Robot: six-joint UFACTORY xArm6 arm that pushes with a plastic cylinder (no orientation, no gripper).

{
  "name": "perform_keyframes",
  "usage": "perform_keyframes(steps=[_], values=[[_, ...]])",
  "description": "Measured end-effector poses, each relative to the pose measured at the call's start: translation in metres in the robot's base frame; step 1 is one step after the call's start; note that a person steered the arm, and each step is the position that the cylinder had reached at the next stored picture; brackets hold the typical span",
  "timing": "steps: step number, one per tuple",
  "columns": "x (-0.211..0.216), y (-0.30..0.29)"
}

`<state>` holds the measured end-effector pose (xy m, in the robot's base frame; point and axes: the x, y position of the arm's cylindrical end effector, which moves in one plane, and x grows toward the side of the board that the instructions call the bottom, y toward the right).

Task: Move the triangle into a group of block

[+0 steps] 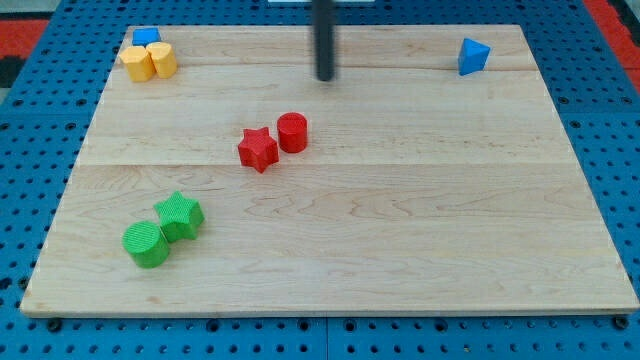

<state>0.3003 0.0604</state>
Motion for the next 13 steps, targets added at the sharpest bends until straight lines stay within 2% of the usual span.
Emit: perform_keyframes(steps=[1,2,3,4,5,6,7,8,9,10,11,13], values=[[0.003,0.138],[-0.032,0.214],[-0.072,0.113],[-0.07,0.004],[-0.091,0.11],[-0.071,0.199],[-0.044,0.19],[-0.04,0.19],[-0.017,0.144],[-0.018,0.031],[-0.028,-0.035],[0.019,-0.03]])
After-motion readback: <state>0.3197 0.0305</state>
